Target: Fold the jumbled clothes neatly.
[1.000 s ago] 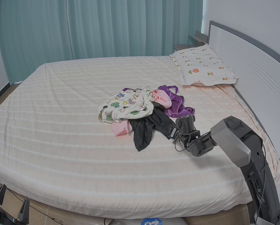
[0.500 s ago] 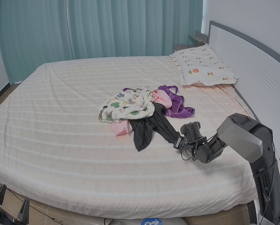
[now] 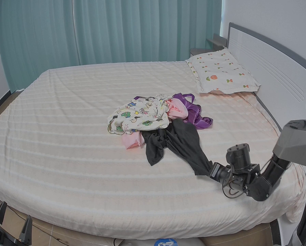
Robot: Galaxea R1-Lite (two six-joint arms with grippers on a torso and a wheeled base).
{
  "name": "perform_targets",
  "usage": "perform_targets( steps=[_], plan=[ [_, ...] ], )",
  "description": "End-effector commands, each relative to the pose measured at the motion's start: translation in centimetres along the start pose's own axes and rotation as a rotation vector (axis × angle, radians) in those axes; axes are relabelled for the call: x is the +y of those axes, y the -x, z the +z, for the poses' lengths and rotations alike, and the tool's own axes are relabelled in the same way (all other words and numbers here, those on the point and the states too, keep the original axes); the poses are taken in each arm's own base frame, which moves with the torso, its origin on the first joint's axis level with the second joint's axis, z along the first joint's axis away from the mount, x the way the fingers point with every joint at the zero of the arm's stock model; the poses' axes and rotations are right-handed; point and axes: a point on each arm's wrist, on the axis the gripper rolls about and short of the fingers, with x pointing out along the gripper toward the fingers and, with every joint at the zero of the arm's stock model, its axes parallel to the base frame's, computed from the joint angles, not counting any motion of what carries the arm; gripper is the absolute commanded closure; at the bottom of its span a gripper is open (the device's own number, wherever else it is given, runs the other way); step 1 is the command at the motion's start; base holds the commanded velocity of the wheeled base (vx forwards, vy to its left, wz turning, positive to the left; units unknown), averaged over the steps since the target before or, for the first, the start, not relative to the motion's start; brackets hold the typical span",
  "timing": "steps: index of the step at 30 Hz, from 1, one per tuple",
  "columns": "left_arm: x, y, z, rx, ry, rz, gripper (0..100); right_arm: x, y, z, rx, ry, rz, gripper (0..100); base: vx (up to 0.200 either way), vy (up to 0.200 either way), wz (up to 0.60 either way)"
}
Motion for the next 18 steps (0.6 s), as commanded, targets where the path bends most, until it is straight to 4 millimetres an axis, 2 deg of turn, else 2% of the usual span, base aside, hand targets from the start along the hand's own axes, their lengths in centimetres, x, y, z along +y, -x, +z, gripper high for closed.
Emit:
perform_targets(
  steps=[1, 3, 11, 12, 15, 18],
  plan=[
    [0.0, 0.0, -0.5, 0.001, 0.002, -0.002, 0, -1.2, 8.0, -1.4, -0.012, -0.090, 0.140, 100, 0.000, 0.000, 0.00],
    [0.0, 0.0, -0.5, 0.001, -0.006, -0.008, 0, -1.8, 8.2, -1.5, -0.013, -0.112, 0.129, 100, 0.000, 0.000, 0.00],
    [-0.1, 0.0, -0.5, -0.005, 0.005, -0.023, 0, -2.0, 8.7, -1.7, -0.036, -0.116, 0.167, 100, 0.000, 0.000, 0.00],
    [-0.1, 0.1, 0.3, -0.045, 0.014, -0.023, 0, -2.1, 8.6, -1.8, -0.036, -0.117, 0.161, 100, 0.000, 0.000, 0.00],
    [-0.1, 0.9, 4.5, -0.164, 0.069, -0.075, 0, -2.2, 8.4, -1.9, -0.034, -0.117, 0.155, 100, 0.000, 0.000, 0.00],
    [-0.4, -1.2, 4.0, 0.026, 0.026, -0.192, 0, -2.2, 8.3, -2.1, -0.026, -0.110, 0.150, 100, 0.000, 0.000, 0.00]
  ],
)
